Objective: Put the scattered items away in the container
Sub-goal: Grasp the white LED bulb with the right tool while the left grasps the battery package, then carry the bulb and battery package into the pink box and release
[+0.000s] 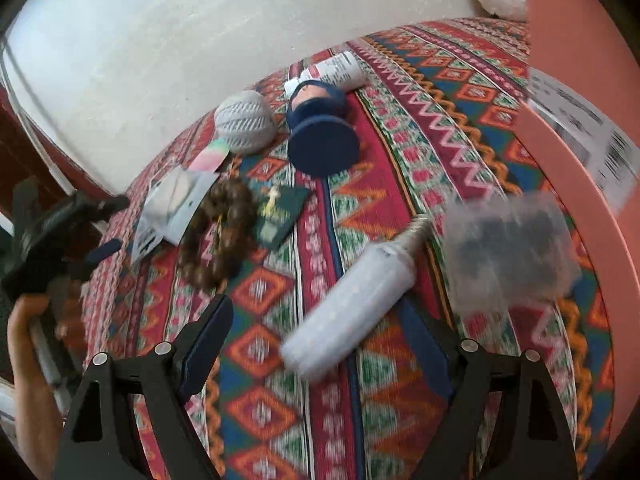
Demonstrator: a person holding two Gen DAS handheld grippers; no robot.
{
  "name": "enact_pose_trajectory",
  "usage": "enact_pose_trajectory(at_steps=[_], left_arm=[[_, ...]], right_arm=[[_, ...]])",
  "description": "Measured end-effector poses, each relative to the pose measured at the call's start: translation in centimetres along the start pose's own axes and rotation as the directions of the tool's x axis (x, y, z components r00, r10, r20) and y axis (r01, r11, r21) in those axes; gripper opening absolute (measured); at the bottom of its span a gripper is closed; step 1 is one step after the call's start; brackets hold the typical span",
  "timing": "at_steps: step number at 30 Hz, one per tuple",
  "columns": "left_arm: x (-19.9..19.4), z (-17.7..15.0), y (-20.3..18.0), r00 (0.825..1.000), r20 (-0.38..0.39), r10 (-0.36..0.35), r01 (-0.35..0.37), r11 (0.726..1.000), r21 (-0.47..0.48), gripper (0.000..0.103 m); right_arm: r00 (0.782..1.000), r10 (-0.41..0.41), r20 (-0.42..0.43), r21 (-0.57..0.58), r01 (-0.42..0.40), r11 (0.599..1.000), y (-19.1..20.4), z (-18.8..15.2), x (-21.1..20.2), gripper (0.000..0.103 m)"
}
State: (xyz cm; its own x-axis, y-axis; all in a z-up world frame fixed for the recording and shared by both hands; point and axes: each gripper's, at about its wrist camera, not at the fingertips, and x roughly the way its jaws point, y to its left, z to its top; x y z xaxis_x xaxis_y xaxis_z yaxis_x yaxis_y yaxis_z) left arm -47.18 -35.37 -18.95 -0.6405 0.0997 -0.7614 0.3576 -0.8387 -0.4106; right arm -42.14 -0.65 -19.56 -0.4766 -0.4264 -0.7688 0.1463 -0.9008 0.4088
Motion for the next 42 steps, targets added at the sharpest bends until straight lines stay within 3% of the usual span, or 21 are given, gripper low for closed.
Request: enact_pose_trajectory(at_steps=[3, 6, 7, 8, 9, 10, 12, 15, 22, 24, 26, 30, 32, 33, 34, 37, 42], left_arm=[[3.2, 1.9, -1.4, 0.999, -0.042, 0.013, -0.014, 1.0, -0.019, 0.082], [5.5, 1.6, -3.8, 0.989, -0.085, 0.12, -0.113, 0.99, 0.082, 0.084], [5.5, 1.2, -4.2, 0.986, -0.081, 0.144, -0.134, 0.984, 0.114, 0.084], [5.5, 0.9, -4.6, 0.983, -0.076, 0.167, -0.155, 0.977, 0.146, 0.077], [5.4, 0.5, -4.8, 0.981, -0.073, 0.182, -0.168, 0.971, 0.17, 0.075], [4.9, 0.2, -4.4, 0.981, -0.078, 0.177, -0.162, 0.971, 0.175, 0.074], [3.8, -0.5, -3.5, 0.978, -0.088, 0.19, -0.171, 0.967, 0.188, 0.073], [1.4, -2.7, -1.4, 0.966, -0.098, 0.239, -0.213, 0.95, 0.227, 0.073], [-6.2, -10.5, 3.7, 0.963, -0.187, 0.193, -0.127, 0.94, 0.317, 0.075], [-7.6, -12.3, 4.1, 0.96, -0.19, 0.206, -0.131, 0.929, 0.345, 0.081], [-7.9, -13.5, 4.4, 0.953, -0.187, 0.24, -0.157, 0.914, 0.373, 0.096], [-7.9, -15.6, 4.1, 0.937, -0.143, 0.318, -0.236, 0.882, 0.409, 0.102], [-8.2, -16.0, 4.0, 0.942, -0.119, 0.315, -0.248, 0.888, 0.388, 0.1], [-8.4, -15.9, 4.4, 0.947, -0.119, 0.298, -0.24, 0.905, 0.352, 0.096], [-8.9, -15.8, 4.8, 0.952, -0.109, 0.285, -0.24, 0.919, 0.312, 0.08], [-10.8, -16.2, 5.1, 0.967, -0.087, 0.24, -0.21, 0.942, 0.262, 0.08], [-14.5, -19.1, 3.3, 0.979, -0.041, 0.201, -0.181, 0.939, 0.294, 0.08]], right_arm=[[1.0, -0.008, 0.009, -0.018, 0.009, 1.0, 0.2, 0.7, 0.7, 0.088], [0.998, -0.056, 0.015, -0.082, 0.057, 0.995, 1.0, 0.8, 1.3, 0.088], [0.997, -0.073, 0.018, -0.105, 0.075, 0.992, 1.3, 0.7, 1.5, 0.081], [0.993, -0.117, 0.028, -0.143, 0.12, 0.982, 1.7, 0.6, 1.6, 0.054], [0.986, -0.16, 0.041, -0.181, 0.165, 0.97, 2.1, 0.5, 1.8, 0.035], [0.986, -0.162, 0.043, -0.216, 0.167, 0.962, 2.3, 0.5, 1.9, 0.03], [0.995, -0.1, 0.005, -0.195, 0.1, 0.976, 1.7, 0.5, 1.2, 0.03], [0.997, -0.075, -0.009, -0.212, 0.071, 0.975, 1.7, -0.4, -0.5, 0.03], [0.999, -0.043, -0.022, -0.26, 0.036, 0.965, 1.6, -4.6, -5.1, 0.03], [0.998, -0.044, -0.033, -0.269, 0.034, 0.963, 1.5, -6.1, -6.2, 0.03], [0.998, -0.054, -0.044, -0.276, 0.04, 0.96, 1.3, -7.3, -6.7, 0.03], [0.995, -0.07, -0.074, -0.263, 0.049, 0.964, 0.7, -8.2, -5.7, 0.03], [0.995, -0.072, -0.069, -0.27, 0.051, 0.961, 0.6, -8.3, -5.7, 0.03], [0.995, -0.073, -0.067, -0.274, 0.052, 0.96, 0.6, -8.4, -5.7, 0.03], [0.996, -0.064, -0.065, -0.268, 0.044, 0.962, 0.7, -8.4, -5.9, 0.03], [0.998, -0.04, -0.054, -0.26, 0.025, 0.965, 0.9, -8.3, -7.2, 0.03], [1.0, -0.013, -0.017, -0.266, 0.008, 0.964, 1.5, -9.7, -11.4, 0.03]])
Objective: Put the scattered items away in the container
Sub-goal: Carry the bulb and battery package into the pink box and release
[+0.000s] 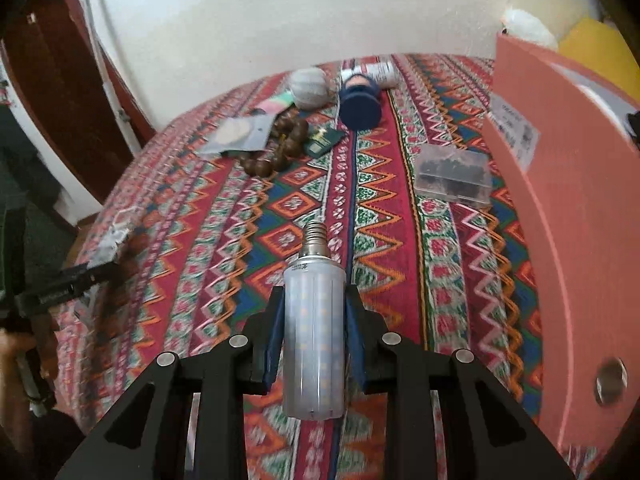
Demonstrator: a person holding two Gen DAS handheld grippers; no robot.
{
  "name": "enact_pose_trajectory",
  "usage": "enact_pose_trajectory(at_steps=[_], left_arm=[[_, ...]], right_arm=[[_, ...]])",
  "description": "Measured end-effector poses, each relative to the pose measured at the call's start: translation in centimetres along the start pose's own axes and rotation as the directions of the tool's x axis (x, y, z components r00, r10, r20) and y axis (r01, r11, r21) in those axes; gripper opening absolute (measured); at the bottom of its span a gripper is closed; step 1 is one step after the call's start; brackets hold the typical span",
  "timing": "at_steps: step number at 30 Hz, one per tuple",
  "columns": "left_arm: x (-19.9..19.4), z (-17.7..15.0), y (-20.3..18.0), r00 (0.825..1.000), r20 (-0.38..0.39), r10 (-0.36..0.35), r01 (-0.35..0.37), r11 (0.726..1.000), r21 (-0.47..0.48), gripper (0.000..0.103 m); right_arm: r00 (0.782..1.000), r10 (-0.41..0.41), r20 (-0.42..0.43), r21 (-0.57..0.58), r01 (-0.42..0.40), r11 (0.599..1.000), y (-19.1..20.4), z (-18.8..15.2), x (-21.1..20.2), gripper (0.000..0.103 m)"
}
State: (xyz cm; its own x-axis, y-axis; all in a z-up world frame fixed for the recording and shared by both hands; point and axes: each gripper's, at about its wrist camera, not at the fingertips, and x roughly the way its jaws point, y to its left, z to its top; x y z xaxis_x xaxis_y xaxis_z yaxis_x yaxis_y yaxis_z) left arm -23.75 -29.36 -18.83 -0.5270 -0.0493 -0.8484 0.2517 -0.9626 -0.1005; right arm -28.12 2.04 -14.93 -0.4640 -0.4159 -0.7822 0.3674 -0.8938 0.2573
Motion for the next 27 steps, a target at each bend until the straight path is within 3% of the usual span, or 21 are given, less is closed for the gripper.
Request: enact_pose_trajectory(at_steps=[6, 11, 16, 20, 24, 27], left_arm=[[-7.6, -2.9, -3.6, 0.992, 0.088, -0.09, 0.085, 0.995, 0.051, 0.08], [-13.1, -3.0, -8.7, 0.966, 0.129, -0.226, 0.206, 0.967, 0.152, 0.08], [-16.6, -1.2, -17.7, 0.918, 0.138, -0.371, 0.322, 0.903, 0.283, 0.08], [-18.0, 1.7, -27.2, 0.871, 0.108, -0.479, 0.409, 0.83, 0.38, 0.081], [-17.3, 4.6, -36.5, 0.848, 0.065, -0.526, 0.443, 0.771, 0.457, 0.081], [-15.8, 6.2, -42.7, 0.838, 0.038, -0.545, 0.46, 0.742, 0.488, 0.081]], right_arm=[[0.998, 0.024, 0.059, -0.028, -0.023, 0.999, 1.6, -2.6, -6.6, 0.03], [0.989, 0.016, 0.146, -0.029, -0.012, 0.999, 1.0, -5.2, -13.2, 0.03], [0.972, -0.026, 0.234, 0.031, 0.019, 0.999, -2.6, -6.8, -19.3, 0.03], [0.944, -0.101, 0.314, 0.109, 0.07, 0.992, -7.0, -6.8, -23.6, 0.03], [0.903, -0.197, 0.382, 0.203, 0.126, 0.971, -13.0, -5.4, -27.2, 0.03], [0.878, -0.258, 0.403, 0.263, 0.159, 0.952, -17.7, -3.6, -28.3, 0.03]])
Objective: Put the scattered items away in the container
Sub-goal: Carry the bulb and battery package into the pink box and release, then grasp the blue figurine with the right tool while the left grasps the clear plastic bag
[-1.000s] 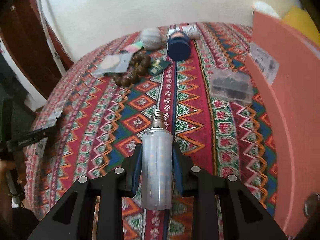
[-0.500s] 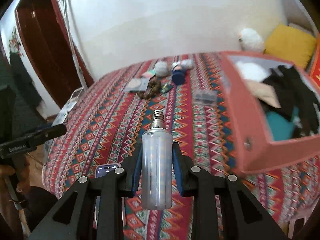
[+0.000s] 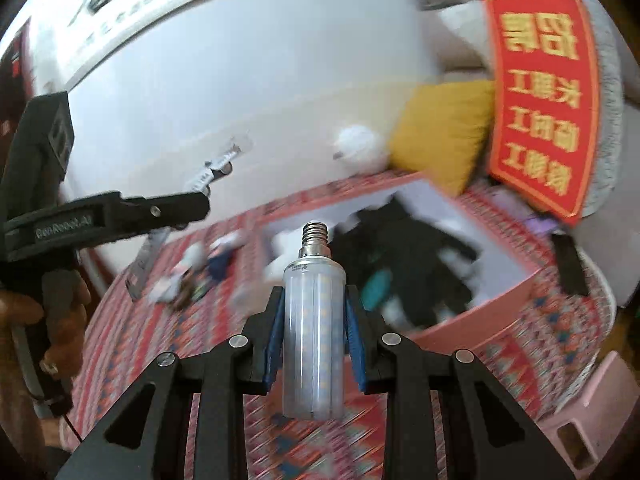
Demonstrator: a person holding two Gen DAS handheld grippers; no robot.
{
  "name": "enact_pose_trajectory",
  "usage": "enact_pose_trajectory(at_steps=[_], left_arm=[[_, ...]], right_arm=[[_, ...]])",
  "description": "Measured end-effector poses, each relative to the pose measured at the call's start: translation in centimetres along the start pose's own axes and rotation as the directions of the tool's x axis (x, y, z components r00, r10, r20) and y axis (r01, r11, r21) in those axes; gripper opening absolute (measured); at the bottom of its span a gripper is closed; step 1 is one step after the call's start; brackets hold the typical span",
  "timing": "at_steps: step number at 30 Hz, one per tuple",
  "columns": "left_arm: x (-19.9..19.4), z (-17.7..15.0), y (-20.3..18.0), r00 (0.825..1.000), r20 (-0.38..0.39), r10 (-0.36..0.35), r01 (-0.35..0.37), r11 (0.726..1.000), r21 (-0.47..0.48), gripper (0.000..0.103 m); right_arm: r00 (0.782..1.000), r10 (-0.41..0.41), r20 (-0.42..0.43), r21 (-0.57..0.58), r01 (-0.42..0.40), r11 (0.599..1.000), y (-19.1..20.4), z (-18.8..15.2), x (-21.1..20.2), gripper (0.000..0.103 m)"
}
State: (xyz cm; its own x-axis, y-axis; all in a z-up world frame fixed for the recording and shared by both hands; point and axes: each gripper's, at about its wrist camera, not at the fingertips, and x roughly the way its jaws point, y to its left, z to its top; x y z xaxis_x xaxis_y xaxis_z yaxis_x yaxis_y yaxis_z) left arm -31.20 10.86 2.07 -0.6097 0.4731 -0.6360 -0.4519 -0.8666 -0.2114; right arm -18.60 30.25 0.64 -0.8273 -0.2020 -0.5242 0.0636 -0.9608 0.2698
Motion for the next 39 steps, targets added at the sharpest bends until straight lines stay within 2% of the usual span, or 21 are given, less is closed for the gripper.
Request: enact_pose_trajectory(at_steps=[3, 6, 8, 9, 10, 11, 15, 18, 23, 27, 30, 34, 37, 38, 39], left_arm=[[5.0, 2.3, -1.5, 0.999, -0.029, -0.016, 0.016, 1.0, 0.001, 0.081], [10.2, 3.6, -2.0, 0.997, -0.067, -0.038, 0.038, 0.999, -0.003, 0.085], [11.7, 3.7, -1.9, 0.995, -0.091, -0.048, 0.048, 0.999, -0.004, 0.093], [11.9, 3.5, -1.5, 0.995, -0.09, -0.038, 0.038, 0.999, -0.006, 0.094], [11.7, 3.2, -1.2, 0.996, -0.083, -0.025, 0.024, 1.0, -0.006, 0.096], [11.4, 2.8, -0.8, 0.997, -0.079, -0.012, 0.011, 1.0, -0.007, 0.097], [8.8, 0.5, 2.2, 0.995, -0.08, 0.055, -0.059, 0.997, -0.049, 0.098], [6.1, -1.6, 4.3, 0.991, -0.074, 0.109, -0.115, 0.99, -0.077, 0.098], [0.2, -6.0, 8.2, 0.979, -0.056, 0.197, -0.204, 0.969, -0.14, 0.098], [-4.6, -9.5, 12.9, 0.956, -0.052, 0.29, -0.295, 0.935, -0.197, 0.098], [-8.1, -12.2, 17.5, 0.929, -0.068, 0.364, -0.37, 0.896, -0.248, 0.098], [-11.7, -14.8, 23.3, 0.885, -0.094, 0.456, -0.463, 0.838, -0.289, 0.099], [-12.5, -16.0, 27.4, 0.855, -0.12, 0.505, -0.515, 0.797, -0.316, 0.099], [-12.6, -16.4, 28.7, 0.847, -0.126, 0.516, -0.527, 0.785, -0.325, 0.099], [-12.3, -16.5, 29.8, 0.847, -0.126, 0.516, -0.526, 0.782, -0.335, 0.099]], right_arm=[[0.999, -0.044, 0.017, 0.035, 0.044, 0.998, -3.6, 2.4, 2.1, 0.03], [0.998, -0.069, -0.002, 0.047, 0.069, 0.997, -6.3, 4.1, 5.5, 0.031], [0.995, -0.096, -0.031, 0.045, 0.097, 0.994, -7.2, 4.5, 7.4, 0.043], [0.993, -0.111, -0.043, 0.047, 0.113, 0.992, -7.5, 4.5, 8.1, 0.062], [0.993, -0.115, -0.04, 0.048, 0.117, 0.992, -7.6, 4.2, 8.3, 0.074], [0.993, -0.111, -0.038, 0.047, 0.113, 0.993, -7.7, 4.0, 8.4, 0.076], [0.995, -0.086, -0.052, 0.061, 0.089, 0.994, -7.8, 2.7, 8.3, 0.076], [0.997, -0.058, -0.054, 0.062, 0.061, 0.996, -6.4, 1.7, 7.1, 0.077], [0.999, 0.009, -0.049, -0.008, -0.01, 1.0, -0.5, -0.1, 4.3, 0.081], [0.994, 0.079, -0.072, -0.087, -0.085, 0.993, 5.4, -1.4, 3.4, 0.083], [0.985, 0.129, -0.11, -0.126, -0.143, 0.982, 9.4, -2.7, 4.0, 0.083], [0.968, 0.176, -0.18, -0.159, -0.205, 0.966, 14.4, -4.6, 6.3, 0.083], [0.956, 0.182, -0.229, -0.172, -0.224, 0.959, 17.6, -5.6, 9.5, 0.083], [0.952, 0.185, -0.246, -0.169, -0.23, 0.959, 18.4, -5.7, 10.7, 0.083], [0.947, 0.187, -0.262, -0.165, -0.235, 0.958, 19.3, -5.8, 11.9, 0.083]])
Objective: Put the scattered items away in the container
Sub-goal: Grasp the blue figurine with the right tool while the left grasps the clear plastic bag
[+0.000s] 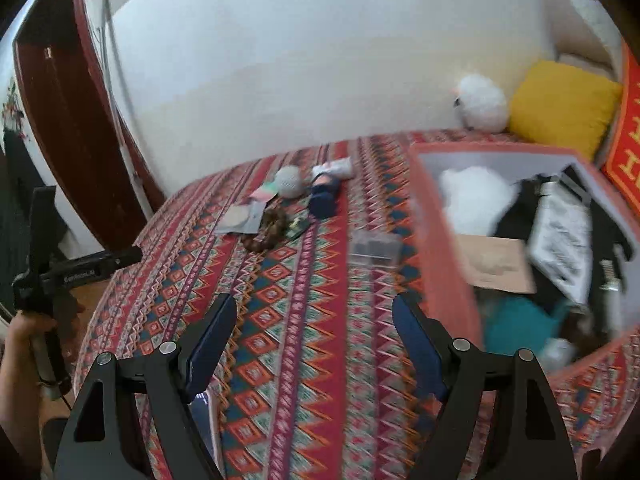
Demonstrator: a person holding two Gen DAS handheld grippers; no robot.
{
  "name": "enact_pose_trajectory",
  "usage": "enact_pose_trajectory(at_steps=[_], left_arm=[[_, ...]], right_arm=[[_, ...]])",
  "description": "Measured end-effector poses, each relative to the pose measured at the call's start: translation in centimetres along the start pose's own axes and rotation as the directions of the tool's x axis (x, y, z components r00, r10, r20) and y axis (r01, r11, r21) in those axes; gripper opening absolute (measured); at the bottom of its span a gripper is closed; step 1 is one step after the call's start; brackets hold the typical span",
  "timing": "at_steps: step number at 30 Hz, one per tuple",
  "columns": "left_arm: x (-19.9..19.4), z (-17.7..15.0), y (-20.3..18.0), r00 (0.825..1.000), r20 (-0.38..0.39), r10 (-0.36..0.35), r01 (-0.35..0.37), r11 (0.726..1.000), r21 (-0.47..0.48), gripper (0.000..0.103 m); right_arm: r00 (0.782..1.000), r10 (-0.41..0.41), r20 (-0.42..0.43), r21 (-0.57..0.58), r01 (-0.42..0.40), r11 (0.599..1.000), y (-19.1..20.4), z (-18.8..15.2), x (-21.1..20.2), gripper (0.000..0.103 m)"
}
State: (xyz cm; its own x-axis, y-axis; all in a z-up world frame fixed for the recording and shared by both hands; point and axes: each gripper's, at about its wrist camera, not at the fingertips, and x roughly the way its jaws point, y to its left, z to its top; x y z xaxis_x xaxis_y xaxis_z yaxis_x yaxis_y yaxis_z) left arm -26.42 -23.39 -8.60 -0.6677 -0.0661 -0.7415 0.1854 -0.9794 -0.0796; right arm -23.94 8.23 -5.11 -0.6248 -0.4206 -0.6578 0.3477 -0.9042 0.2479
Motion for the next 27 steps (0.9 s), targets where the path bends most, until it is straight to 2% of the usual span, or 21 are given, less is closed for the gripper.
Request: enact_pose_trajectory(at_steps=[5, 11, 18, 19, 21, 22, 24, 26, 27], left_arm=[[5.9, 2.3, 1.6, 0.998, -0.032, -0.049, 0.047, 0.997, -0.058, 0.099], [14.6, 5.2, 0.9, 0.995, -0.084, -0.056, 0.05, 0.996, -0.072, 0.099], [22.4, 7.9, 0.1, 0.991, -0.121, -0.063, 0.055, 0.996, -0.074, 0.099], [23.4, 8.0, -0.1, 0.991, -0.122, -0.054, 0.046, 0.997, -0.064, 0.095], [24.3, 8.0, -0.5, 0.992, -0.107, -0.071, 0.066, 0.996, -0.053, 0.077], [24.0, 7.8, -0.6, 0.993, -0.081, -0.09, 0.087, 0.995, -0.049, 0.063], [22.7, 7.3, -0.6, 0.997, -0.045, -0.068, 0.067, 0.997, -0.033, 0.046], [21.1, 6.6, 0.1, 0.995, -0.039, -0.092, 0.089, 0.994, -0.064, 0.011], [20.2, 6.2, 0.5, 0.994, -0.044, -0.102, 0.099, 0.992, -0.077, 0.006]], right_arm=[[0.999, -0.015, -0.051, 0.03, 0.016, 0.999, 0.8, 3.3, 7.2, 0.083], [0.992, -0.053, -0.11, 0.044, 0.059, 0.997, 0.2, 8.5, 17.9, 0.083], [0.963, -0.158, -0.218, 0.065, 0.175, 0.982, -2.8, 12.7, 30.8, 0.083], [0.959, -0.164, -0.233, 0.073, 0.185, 0.98, -3.1, 12.9, 32.3, 0.083], [0.954, -0.173, -0.246, 0.08, 0.198, 0.977, -3.7, 13.0, 34.8, 0.061], [0.956, -0.182, -0.232, 0.057, 0.2, 0.978, -3.5, 12.9, 34.7, 0.05], [0.959, -0.2, -0.202, 0.008, 0.206, 0.978, -3.0, 12.8, 34.4, 0.049], [0.964, -0.164, -0.208, 0.019, 0.172, 0.985, -2.8, 12.1, 33.4, 0.049], [0.965, -0.155, -0.212, 0.022, 0.163, 0.986, -2.7, 11.7, 32.6, 0.049]])
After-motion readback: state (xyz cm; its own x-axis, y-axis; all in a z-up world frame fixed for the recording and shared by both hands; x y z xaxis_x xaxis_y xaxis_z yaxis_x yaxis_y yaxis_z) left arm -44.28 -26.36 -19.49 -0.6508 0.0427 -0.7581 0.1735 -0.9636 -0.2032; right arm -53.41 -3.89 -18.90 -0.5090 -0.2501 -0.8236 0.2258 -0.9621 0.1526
